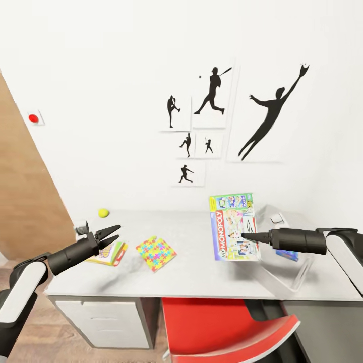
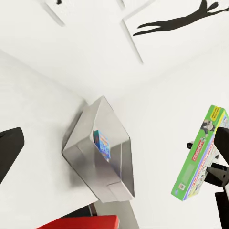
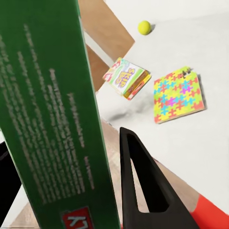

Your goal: Put all the toys in the child's room - the three board games (two on the bed and one on the table), the two jigsaw puzzles on the table, and the tennis ball on the table - inside the toy box on the table in the child's room.

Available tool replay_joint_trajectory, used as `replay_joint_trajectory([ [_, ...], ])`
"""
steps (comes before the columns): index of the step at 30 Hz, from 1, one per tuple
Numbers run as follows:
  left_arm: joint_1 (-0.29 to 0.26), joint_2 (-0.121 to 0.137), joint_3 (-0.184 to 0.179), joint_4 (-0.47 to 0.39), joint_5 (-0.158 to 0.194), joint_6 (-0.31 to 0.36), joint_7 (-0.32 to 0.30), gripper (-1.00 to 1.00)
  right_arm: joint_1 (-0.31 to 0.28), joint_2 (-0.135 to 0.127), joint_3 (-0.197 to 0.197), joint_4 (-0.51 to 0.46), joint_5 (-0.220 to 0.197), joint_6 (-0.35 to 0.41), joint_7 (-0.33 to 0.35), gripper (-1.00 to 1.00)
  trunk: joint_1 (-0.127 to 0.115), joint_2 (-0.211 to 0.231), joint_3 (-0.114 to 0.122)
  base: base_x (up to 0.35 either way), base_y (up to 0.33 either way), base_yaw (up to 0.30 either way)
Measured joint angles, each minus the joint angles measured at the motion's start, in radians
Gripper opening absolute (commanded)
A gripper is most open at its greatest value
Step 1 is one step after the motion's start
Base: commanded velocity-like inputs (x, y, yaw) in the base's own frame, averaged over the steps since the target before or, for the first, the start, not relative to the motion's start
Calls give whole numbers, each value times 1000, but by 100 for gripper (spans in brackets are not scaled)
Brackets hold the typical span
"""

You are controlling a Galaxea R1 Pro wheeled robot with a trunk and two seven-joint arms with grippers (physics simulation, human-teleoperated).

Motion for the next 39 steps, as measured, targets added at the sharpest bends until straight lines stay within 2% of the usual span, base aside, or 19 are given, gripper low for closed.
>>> replay_joint_trajectory([
  [9, 1, 1, 1, 0, 0, 0, -1, 100, 1, -1, -1, 0, -1, 0, 1, -100, 0, 0, 0, 87, -53, 129],
  [19, 1, 1, 1, 0, 0, 0, -1, 100, 1, -2, -1, -2, 2, -1, 1, -100, 0, 0, 0, 250, -101, 16],
  [30, 1, 0, 0, 0, -1, -1, 0, 100, 4, -7, -4, -2, 0, 0, 3, -100, 0, 0, 0, 75, -18, 2],
  [34, 24, 23, 23, -4, 17, 1, -9, 100, -8, 16, -5, -3, -26, 2, 26, -100, 0, 0, 0, 0, 0, 0],
  [39, 27, 46, 31, -4, 17, 1, -9, 100, -8, 17, -5, -3, -22, 1, 29, -100, 0, 0, 0, 0, 0, 0],
])
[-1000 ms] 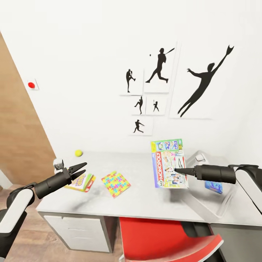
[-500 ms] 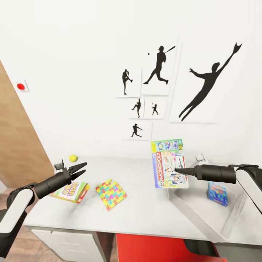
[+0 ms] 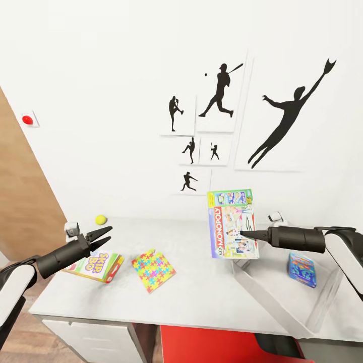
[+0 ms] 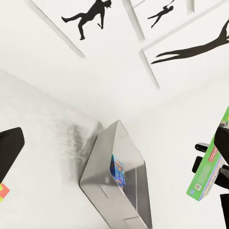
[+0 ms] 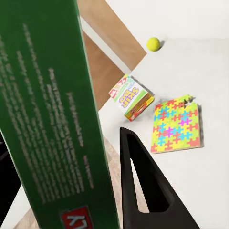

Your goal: Put all the toys in the child's room - the three board games (two on the bed and one on the table), the two jigsaw puzzles on the table, and the tennis ball on the table - inside the toy box on the table in the child's room.

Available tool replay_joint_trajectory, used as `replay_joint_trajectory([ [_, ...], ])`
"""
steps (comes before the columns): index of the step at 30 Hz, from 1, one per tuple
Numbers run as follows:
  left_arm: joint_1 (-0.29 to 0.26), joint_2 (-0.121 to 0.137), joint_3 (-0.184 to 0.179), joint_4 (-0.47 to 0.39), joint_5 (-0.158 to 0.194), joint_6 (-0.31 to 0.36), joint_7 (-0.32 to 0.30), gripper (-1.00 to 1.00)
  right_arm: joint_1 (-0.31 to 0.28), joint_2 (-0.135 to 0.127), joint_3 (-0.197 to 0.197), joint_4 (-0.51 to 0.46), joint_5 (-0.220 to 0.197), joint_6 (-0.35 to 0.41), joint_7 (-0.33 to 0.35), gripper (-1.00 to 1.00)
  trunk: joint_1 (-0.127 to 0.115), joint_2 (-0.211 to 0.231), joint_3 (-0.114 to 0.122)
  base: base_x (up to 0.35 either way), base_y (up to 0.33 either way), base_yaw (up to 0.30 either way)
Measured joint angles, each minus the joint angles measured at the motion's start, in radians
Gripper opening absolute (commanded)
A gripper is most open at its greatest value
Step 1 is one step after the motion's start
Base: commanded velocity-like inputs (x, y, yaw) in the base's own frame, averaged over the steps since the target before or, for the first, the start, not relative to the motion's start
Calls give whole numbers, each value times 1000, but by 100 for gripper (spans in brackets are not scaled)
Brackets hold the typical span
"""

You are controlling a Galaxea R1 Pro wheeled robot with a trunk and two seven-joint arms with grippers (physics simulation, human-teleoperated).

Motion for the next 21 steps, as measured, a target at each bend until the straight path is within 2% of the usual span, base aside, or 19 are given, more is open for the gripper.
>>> replay_joint_trajectory([
  [21, 0, 0, 0, 0, 0, 0, 0, 100, 0, 0, 0, 0, 0, 0, 0, -100, 0, 0, 0, 0, 0, 0],
])
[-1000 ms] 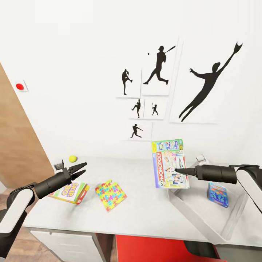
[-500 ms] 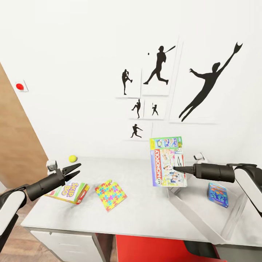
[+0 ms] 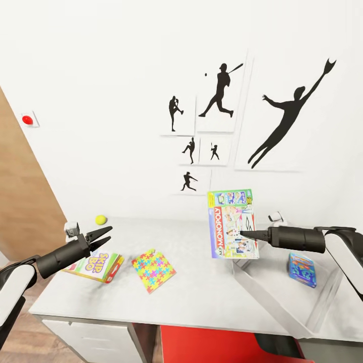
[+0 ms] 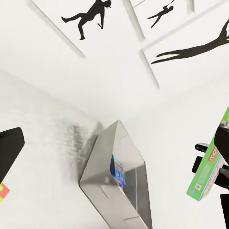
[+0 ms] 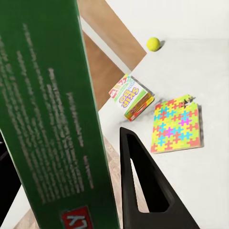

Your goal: Put all the toys in the child's room - the three board games (two on the bed and one on the table), the two jigsaw puzzles on the table, and the tennis ball on the table - inside the toy box on the table in the child's room.

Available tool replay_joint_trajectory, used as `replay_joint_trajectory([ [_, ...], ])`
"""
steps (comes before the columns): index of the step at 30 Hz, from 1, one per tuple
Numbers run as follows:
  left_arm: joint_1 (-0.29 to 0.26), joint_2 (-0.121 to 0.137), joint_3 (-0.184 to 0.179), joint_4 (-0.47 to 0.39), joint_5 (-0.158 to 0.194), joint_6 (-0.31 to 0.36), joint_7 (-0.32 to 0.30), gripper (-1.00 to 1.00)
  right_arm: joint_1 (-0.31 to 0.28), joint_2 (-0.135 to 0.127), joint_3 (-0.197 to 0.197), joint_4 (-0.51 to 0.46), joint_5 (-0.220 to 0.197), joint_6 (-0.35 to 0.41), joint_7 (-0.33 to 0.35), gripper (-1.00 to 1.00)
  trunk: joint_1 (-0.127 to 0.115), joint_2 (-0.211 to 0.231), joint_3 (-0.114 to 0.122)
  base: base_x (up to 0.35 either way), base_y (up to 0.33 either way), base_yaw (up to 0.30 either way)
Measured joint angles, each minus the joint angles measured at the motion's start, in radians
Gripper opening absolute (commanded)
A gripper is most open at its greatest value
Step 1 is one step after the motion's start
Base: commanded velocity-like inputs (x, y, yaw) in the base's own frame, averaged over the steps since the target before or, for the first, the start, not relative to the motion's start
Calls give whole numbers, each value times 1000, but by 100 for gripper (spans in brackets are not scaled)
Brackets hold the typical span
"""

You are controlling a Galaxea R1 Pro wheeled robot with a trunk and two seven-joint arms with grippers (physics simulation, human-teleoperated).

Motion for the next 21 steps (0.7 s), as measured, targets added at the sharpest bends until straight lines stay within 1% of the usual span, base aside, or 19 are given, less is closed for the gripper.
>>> replay_joint_trajectory([
  [13, 0, 0, 0, 0, 0, 0, 0, 100, 0, 0, 0, 0, 0, 0, 0, -100, 0, 0, 0, 0, 0, 0],
  [16, 6, 3, 15, -10, 4, 2, -6, 100, 6, 0, -2, -11, -16, 0, -8, -100, 0, 0, 0, 0, 0, 0],
  [21, 18, 1, 43, -38, 10, 5, -8, 100, 13, -1, -30, -20, -18, -1, -15, -100, 0, 0, 0, 0, 0, 0],
])
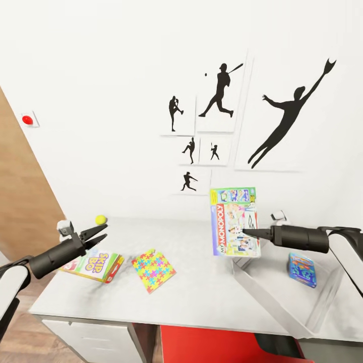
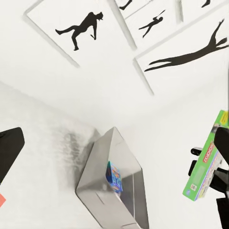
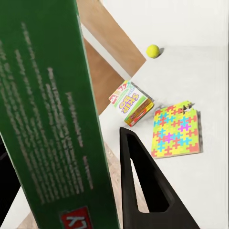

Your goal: Put all the toys in the child's room - the three board games (two on the bed and one on the table), the two jigsaw puzzles on the table, and the tennis ball on the table - inside the toy box on the table in the child's room.

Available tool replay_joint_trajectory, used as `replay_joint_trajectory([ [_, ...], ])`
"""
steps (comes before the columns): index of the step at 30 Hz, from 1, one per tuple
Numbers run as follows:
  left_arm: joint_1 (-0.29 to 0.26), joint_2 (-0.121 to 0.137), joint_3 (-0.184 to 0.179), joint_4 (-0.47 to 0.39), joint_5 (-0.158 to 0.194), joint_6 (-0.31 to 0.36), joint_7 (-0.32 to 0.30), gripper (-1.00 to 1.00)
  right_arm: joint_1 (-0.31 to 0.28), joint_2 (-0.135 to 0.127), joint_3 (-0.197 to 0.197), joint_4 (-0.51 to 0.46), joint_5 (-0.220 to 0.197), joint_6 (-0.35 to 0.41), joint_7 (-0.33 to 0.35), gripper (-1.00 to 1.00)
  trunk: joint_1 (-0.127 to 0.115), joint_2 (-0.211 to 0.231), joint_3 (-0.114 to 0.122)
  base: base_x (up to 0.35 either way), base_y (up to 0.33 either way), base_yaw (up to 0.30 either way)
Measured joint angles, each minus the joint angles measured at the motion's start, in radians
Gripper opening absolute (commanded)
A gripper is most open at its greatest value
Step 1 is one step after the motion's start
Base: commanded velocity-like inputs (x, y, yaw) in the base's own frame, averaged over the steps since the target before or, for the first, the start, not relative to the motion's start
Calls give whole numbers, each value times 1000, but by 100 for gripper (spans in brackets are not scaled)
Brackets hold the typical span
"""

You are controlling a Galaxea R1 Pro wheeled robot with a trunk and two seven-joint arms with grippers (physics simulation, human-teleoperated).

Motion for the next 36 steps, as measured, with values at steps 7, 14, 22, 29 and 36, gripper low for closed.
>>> replay_joint_trajectory([
  [7, 5, -1, 37, -15, 3, 2, 0, 100, 4, 0, -28, -4, 2, 0, -3, -100, 0, 0, 0, 0, 0, 0],
  [14, 7, -1, 44, -19, 4, 2, 0, 100, 4, 0, -35, -6, 4, 0, -4, -100, 0, 0, 0, 0, 0, 0],
  [22, 8, -1, 45, -21, 4, 2, 0, 100, 4, -1, -38, -6, 5, 0, -4, -100, 0, 0, 0, 0, 0, 0],
  [29, 8, -2, 45, -21, 4, 2, 0, 100, 0, -12, -40, -4, 8, 0, -7, -100, 0, 0, 0, 0, 0, 0],
  [36, 8, -2, 44, -20, 4, 2, 3, 100, -2, -63, -40, 0, 26, -3, -9, -100, 0, 0, 0, 0, 0, 0],
])
